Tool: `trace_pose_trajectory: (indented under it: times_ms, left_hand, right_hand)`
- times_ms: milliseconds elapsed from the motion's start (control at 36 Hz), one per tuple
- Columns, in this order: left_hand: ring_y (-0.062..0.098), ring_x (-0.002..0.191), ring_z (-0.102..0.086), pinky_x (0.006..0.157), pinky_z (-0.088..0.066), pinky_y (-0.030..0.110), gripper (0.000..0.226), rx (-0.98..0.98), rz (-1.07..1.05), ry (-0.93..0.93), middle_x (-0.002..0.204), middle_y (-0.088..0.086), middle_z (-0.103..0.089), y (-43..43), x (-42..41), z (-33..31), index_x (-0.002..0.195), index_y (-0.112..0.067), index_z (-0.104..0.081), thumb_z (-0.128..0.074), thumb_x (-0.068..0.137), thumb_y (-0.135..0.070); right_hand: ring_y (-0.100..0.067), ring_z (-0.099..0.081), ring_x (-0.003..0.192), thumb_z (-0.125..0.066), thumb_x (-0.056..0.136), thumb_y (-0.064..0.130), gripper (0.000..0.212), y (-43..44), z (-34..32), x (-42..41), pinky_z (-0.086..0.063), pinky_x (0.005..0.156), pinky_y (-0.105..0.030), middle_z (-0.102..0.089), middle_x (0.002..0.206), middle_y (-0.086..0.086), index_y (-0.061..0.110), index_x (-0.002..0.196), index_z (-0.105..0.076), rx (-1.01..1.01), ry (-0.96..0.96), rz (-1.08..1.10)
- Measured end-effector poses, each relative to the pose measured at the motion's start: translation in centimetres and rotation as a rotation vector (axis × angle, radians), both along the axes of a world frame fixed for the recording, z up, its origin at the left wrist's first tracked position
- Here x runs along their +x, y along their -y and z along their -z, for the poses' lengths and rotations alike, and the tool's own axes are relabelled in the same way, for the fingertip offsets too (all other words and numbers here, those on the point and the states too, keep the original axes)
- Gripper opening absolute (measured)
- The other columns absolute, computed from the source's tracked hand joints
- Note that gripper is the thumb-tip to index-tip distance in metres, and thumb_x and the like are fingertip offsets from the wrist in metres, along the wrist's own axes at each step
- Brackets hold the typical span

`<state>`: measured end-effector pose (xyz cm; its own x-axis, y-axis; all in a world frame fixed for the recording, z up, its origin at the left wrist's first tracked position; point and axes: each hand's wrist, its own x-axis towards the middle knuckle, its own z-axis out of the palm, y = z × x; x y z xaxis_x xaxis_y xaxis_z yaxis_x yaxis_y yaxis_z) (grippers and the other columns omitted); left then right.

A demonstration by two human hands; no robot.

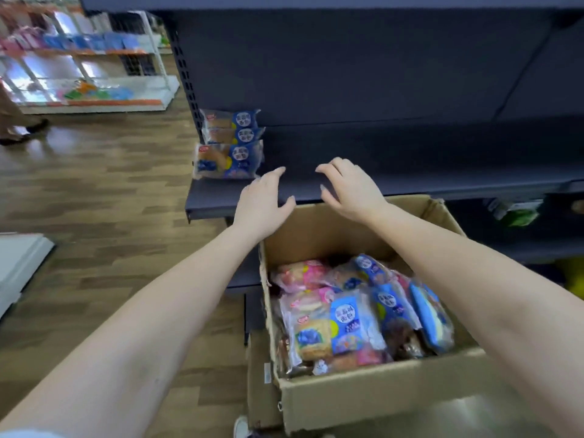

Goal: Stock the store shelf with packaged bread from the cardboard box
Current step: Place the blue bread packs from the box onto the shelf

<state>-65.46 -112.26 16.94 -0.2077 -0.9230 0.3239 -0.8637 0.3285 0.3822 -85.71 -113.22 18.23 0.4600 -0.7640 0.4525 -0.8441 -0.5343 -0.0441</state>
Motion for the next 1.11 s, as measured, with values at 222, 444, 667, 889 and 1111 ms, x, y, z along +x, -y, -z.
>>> trace_pose_trajectory:
  times_ms: [222, 444, 667, 889, 1111]
  left_hand:
    - [0.017, 0.088, -0.058, 0.076, -0.048, 0.031, 0.029, 0.139, 0.129, -0.007, 0.106, -0.003, -0.064, -2.8, -7.8, -0.6, 0.119, -0.02, -0.058, -0.048, 0.094, -0.031]
    - [0.021, 0.125, -0.049, 0.102, -0.038, 0.028, 0.069, 0.821, 0.32, 0.212, 0.138, 0.003, -0.051, -6.5, -12.3, 6.0, 0.144, -0.021, -0.037, -0.062, 0.087, -0.05]
    - [0.02, 0.148, 0.0, 0.119, -0.015, 0.042, 0.123, 1.04, 0.369, 0.53, 0.161, 0.0, 0.011, -9.4, -12.1, 10.1, 0.151, -0.025, 0.016, -0.071, 0.072, -0.063]
    - [0.031, 0.146, -0.013, 0.112, -0.025, 0.044, 0.128, 0.895, 0.379, 0.577, 0.159, 0.001, 0.02, -11.5, -11.6, 11.7, 0.148, -0.029, 0.023, -0.076, 0.07, -0.054]
    - [0.038, 0.145, -0.015, 0.113, -0.028, 0.046, 0.123, 0.906, 0.139, 0.515, 0.159, 0.01, 0.016, -11.2, -11.0, 12.2, 0.15, -0.015, 0.021, -0.066, 0.076, -0.061]
  right_hand:
    - [-0.027, -0.058, 0.093, -0.047, 0.093, 0.026, 0.035, -3.5, 0.7, -7.9, -0.044, 0.066, -0.033, -0.053, 0.116, -0.006, 0.014, 0.126, -0.049, 0.118, -0.099, 0.083]
    - [-0.023, -0.043, 0.126, -0.061, 0.085, 0.044, 0.07, -7.1, 6.7, -12.0, -0.042, 0.099, -0.038, -0.031, 0.146, -0.001, 0.025, 0.144, -0.029, 0.683, -0.221, 0.073]
    - [-0.024, -0.022, 0.141, -0.073, 0.065, 0.064, 0.105, -9.0, 11.4, -12.7, -0.028, 0.113, -0.041, -0.015, 0.156, -0.002, 0.033, 0.149, -0.02, 0.994, -0.503, 0.067]
    - [-0.027, -0.029, 0.132, -0.069, 0.064, 0.071, 0.11, -10.1, 12.0, -11.1, -0.032, 0.105, -0.042, -0.033, 0.14, -0.006, 0.025, 0.15, -0.018, 0.899, -0.672, -0.011]
    - [-0.026, -0.049, 0.121, -0.077, 0.059, 0.052, 0.101, -10.1, 12.2, -9.2, -0.046, 0.096, -0.04, -0.044, 0.135, -0.005, 0.017, 0.142, -0.029, 0.985, -0.596, 0.093]
